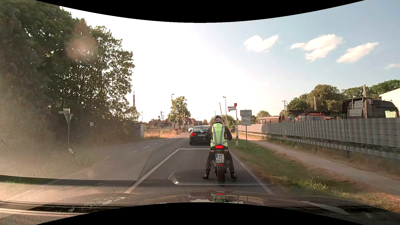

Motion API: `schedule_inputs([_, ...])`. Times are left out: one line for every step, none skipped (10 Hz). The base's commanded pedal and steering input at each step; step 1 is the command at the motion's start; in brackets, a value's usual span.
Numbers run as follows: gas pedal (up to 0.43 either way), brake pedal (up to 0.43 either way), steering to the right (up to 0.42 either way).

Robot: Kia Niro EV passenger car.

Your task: Follow the waypoints while adhering to traffic rules and regulations

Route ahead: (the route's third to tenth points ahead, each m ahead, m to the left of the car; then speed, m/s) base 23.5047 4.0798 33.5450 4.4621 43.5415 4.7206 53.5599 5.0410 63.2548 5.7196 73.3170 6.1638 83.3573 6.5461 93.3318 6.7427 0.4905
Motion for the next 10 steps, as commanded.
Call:
schedule_inputs([0.110, 0.000, 0.006])
schedule_inputs([0.110, 0.000, 0.006])
schedule_inputs([0.110, 0.000, 0.006])
schedule_inputs([0.130, 0.000, 0.006])
schedule_inputs([0.157, 0.000, 0.006])
schedule_inputs([0.169, 0.000, 0.006])
schedule_inputs([0.169, 0.000, 0.006])
schedule_inputs([0.169, 0.000, 0.006])
schedule_inputs([0.169, 0.000, 0.001])
schedule_inputs([0.189, 0.000, -0.007])
